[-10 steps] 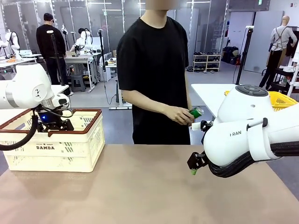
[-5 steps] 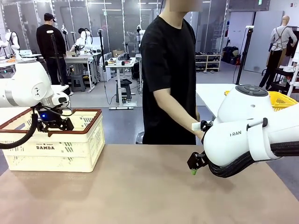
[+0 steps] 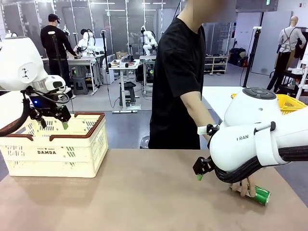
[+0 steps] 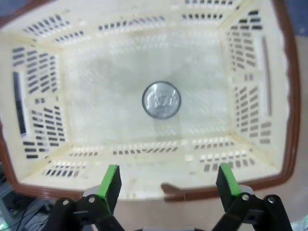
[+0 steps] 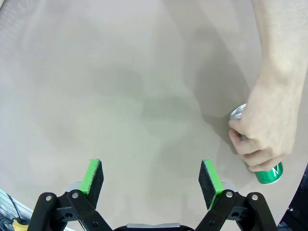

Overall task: Place the drinks into the Shopping basket.
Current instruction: Pick up one drink and place it into the Shopping basket.

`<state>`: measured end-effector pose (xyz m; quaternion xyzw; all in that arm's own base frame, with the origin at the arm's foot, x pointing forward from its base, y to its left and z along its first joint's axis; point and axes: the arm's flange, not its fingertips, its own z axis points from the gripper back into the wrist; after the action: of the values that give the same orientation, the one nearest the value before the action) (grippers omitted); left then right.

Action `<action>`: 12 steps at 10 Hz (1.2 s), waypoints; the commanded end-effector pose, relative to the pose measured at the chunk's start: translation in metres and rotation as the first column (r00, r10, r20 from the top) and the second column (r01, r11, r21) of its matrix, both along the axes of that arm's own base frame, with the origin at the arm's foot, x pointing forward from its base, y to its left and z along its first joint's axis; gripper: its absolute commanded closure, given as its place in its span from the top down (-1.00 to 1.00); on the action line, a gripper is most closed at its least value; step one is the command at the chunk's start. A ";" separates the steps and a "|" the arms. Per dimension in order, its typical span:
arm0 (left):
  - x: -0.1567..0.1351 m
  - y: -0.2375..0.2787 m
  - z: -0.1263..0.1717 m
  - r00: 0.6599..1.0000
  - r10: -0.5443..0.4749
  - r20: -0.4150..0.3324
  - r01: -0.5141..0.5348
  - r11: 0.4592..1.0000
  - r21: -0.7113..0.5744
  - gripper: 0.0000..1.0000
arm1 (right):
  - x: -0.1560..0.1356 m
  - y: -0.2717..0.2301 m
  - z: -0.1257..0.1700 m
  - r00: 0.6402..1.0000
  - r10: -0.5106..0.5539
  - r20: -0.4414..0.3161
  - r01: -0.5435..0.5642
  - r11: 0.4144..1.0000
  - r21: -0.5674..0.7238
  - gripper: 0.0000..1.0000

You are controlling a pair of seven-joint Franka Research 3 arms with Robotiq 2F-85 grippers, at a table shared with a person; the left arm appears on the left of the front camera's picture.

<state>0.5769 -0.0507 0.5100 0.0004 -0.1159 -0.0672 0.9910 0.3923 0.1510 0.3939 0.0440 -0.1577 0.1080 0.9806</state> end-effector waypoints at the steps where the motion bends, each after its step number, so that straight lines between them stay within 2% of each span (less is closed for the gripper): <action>1: -0.032 -0.005 0.008 0.999 0.002 -0.040 0.001 0.998 0.062 1.00 | 0.001 -0.001 0.000 1.000 -0.002 -0.001 0.002 1.000 0.002 1.00; 2: -0.045 -0.007 0.015 0.997 -0.031 -0.069 0.034 0.999 0.036 1.00 | 0.001 -0.001 0.000 1.000 -0.002 -0.001 0.002 1.000 0.002 1.00; 4: -0.078 -0.006 0.022 0.995 -0.065 -0.077 0.069 0.997 0.046 1.00 | 0.001 -0.001 0.000 1.000 -0.002 -0.001 0.002 1.000 0.002 1.00; 6: -0.112 -0.004 0.020 0.984 -0.146 -0.106 0.154 0.985 0.072 1.00 | 0.001 -0.001 0.000 1.000 -0.002 -0.001 0.002 1.000 0.002 1.00; 7: -0.119 -0.002 0.018 0.981 -0.169 -0.100 0.177 0.982 0.072 1.00 | 0.001 -0.001 0.000 1.000 -0.002 -0.001 0.002 1.000 0.002 1.00; 9: -0.133 0.000 0.013 0.944 -0.302 -0.131 0.307 0.951 0.022 1.00 | 0.001 -0.001 0.000 1.000 -0.002 -0.001 0.002 1.000 0.002 1.00; 10: -0.137 0.000 0.011 0.937 -0.316 -0.150 0.326 0.944 0.047 1.00 | 0.001 -0.001 0.000 1.000 -0.002 -0.001 0.002 1.000 0.002 1.00; 11: -0.126 -0.006 0.014 0.967 -0.227 -0.115 0.234 0.971 0.052 1.00 | 0.001 -0.001 0.000 1.000 -0.002 -0.001 0.002 1.000 0.002 1.00; 12: -0.126 -0.006 0.014 0.967 -0.227 -0.115 0.234 0.971 0.052 1.00 | 0.001 -0.001 0.000 1.000 -0.002 -0.001 0.002 1.000 0.002 1.00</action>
<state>0.4463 -0.0554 0.5203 0.0146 -0.0540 -0.2043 0.9773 0.3923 0.1511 0.3939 0.0440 -0.1577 0.1080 0.9806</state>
